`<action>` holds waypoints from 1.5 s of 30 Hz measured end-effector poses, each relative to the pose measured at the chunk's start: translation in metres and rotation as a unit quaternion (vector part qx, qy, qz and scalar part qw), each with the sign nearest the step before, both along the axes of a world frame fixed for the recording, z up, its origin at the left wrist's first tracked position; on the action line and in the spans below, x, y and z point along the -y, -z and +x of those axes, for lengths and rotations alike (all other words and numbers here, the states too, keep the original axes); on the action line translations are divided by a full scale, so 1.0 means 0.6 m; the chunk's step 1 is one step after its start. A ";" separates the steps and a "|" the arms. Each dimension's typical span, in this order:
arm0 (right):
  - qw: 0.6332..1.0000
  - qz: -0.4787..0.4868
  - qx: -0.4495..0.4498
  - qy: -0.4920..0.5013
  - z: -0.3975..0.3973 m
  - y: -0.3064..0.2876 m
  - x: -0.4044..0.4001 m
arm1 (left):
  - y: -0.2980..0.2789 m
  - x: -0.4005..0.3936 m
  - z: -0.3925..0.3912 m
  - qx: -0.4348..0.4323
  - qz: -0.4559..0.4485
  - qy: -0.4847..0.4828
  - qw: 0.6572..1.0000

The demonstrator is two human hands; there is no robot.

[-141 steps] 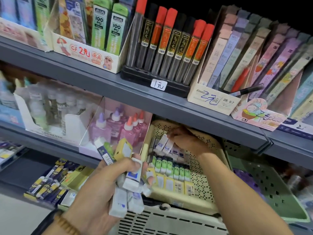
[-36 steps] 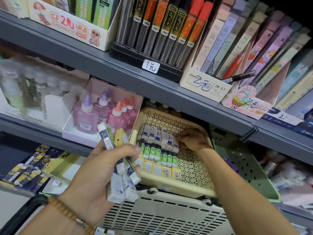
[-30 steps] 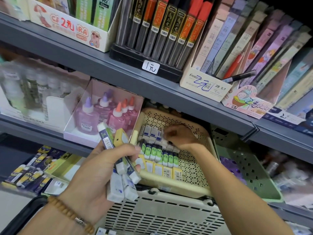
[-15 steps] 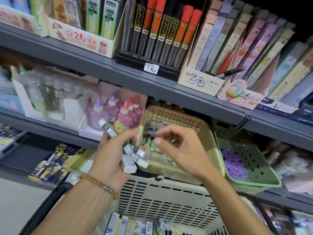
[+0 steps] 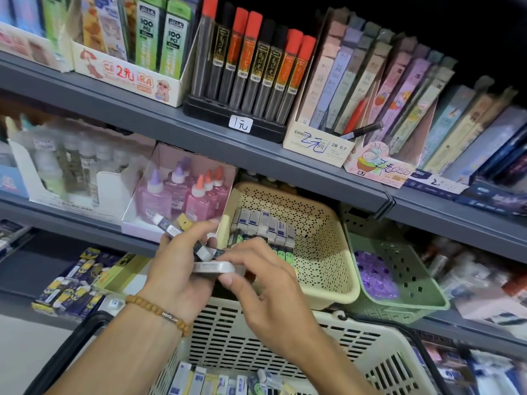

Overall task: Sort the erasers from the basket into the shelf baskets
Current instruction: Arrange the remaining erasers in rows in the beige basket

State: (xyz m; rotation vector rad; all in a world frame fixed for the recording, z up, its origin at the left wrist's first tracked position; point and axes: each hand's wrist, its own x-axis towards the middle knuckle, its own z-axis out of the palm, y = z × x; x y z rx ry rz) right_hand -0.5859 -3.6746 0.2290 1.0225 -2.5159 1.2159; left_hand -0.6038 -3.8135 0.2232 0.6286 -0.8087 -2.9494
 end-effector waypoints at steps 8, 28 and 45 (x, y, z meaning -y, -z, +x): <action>0.967 -0.108 0.192 0.130 -0.100 -0.017 -0.069 | 0.018 0.000 -0.004 0.004 -0.100 0.034 0.994; 0.914 0.207 0.234 0.260 -0.357 0.058 -0.105 | -0.022 0.002 0.021 -0.063 -0.407 0.162 0.897; 0.936 -0.061 0.339 -0.069 -0.139 -0.041 -0.047 | -0.011 0.002 0.017 -0.094 -0.343 0.217 0.909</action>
